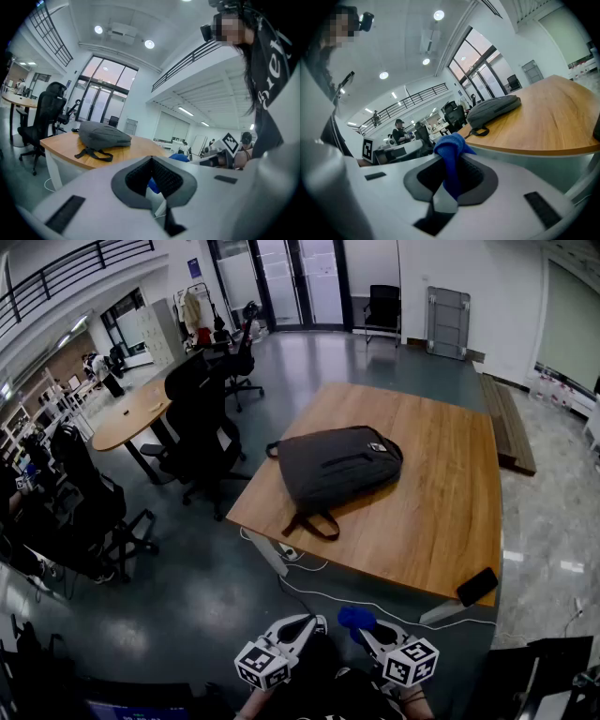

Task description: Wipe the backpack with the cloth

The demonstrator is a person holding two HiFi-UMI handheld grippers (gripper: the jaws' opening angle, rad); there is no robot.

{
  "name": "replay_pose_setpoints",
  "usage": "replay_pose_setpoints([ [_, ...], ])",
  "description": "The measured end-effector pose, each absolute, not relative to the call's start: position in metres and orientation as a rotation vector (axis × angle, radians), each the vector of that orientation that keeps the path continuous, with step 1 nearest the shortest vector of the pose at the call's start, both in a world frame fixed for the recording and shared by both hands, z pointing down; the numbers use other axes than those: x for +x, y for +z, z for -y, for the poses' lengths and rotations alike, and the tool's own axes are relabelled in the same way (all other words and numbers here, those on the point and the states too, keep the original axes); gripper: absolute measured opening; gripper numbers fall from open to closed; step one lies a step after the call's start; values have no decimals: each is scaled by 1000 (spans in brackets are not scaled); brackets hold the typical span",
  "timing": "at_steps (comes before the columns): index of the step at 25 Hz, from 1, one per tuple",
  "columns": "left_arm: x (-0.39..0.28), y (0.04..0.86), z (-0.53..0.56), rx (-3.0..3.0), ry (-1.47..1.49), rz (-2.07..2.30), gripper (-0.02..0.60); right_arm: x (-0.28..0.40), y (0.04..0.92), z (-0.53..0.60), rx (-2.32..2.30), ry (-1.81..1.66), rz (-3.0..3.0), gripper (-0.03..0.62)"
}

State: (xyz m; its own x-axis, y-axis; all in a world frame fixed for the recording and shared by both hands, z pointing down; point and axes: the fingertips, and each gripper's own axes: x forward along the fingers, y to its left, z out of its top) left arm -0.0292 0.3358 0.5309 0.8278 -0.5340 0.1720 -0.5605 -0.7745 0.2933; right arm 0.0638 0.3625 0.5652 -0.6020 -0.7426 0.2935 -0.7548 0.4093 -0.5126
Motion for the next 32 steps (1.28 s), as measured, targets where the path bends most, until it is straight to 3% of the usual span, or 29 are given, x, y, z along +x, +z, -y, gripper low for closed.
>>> replay_pose_setpoints([
  [9,-47,519,-240,2710,155,791,-5,68,559,-267,1513,982,2553,54],
  [24,-93,528,-75,2698,142,766,-6,2,553,-114,1439,942,2539,54],
  [32,-96,541,-38,2686,121,700,-6,-26,559,-71,1377,917,2526,54],
])
